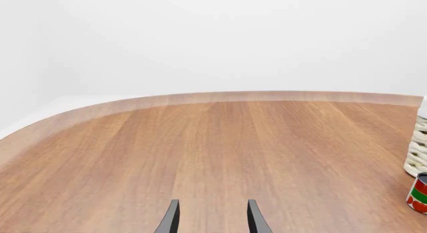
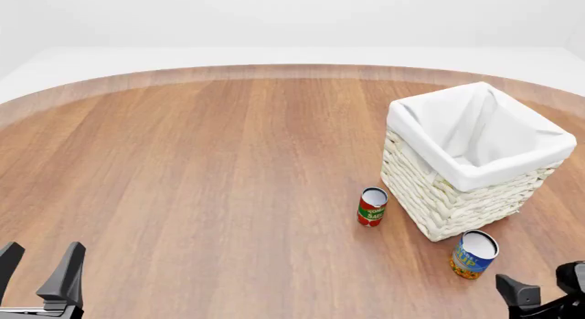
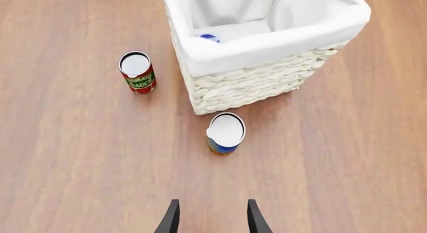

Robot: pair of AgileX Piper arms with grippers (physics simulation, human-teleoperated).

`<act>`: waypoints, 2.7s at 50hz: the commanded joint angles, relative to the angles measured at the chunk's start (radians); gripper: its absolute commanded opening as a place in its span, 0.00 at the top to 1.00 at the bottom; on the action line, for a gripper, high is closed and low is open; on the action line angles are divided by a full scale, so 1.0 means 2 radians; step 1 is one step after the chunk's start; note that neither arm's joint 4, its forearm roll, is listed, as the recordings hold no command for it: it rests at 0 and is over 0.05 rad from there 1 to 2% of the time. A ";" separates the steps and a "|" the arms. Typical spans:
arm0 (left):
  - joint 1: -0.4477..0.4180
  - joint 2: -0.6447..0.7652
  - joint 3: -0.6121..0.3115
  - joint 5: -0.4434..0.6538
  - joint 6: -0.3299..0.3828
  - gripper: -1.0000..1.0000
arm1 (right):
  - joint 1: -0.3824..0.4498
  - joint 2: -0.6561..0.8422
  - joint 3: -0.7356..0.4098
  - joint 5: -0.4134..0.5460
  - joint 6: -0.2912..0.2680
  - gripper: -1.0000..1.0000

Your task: Pick up the alphabet soup and the cream cheese box, and put them in the basket.

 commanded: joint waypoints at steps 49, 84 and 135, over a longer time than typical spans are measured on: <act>0.000 0.004 0.000 -0.004 0.000 0.00 | -0.040 0.142 0.090 -0.171 -0.043 0.00; 0.000 0.002 0.000 -0.003 0.000 0.00 | -0.036 0.213 0.069 -0.220 -0.045 0.00; 0.000 0.001 0.000 -0.002 0.000 0.00 | -0.038 0.321 0.043 -0.297 -0.050 0.00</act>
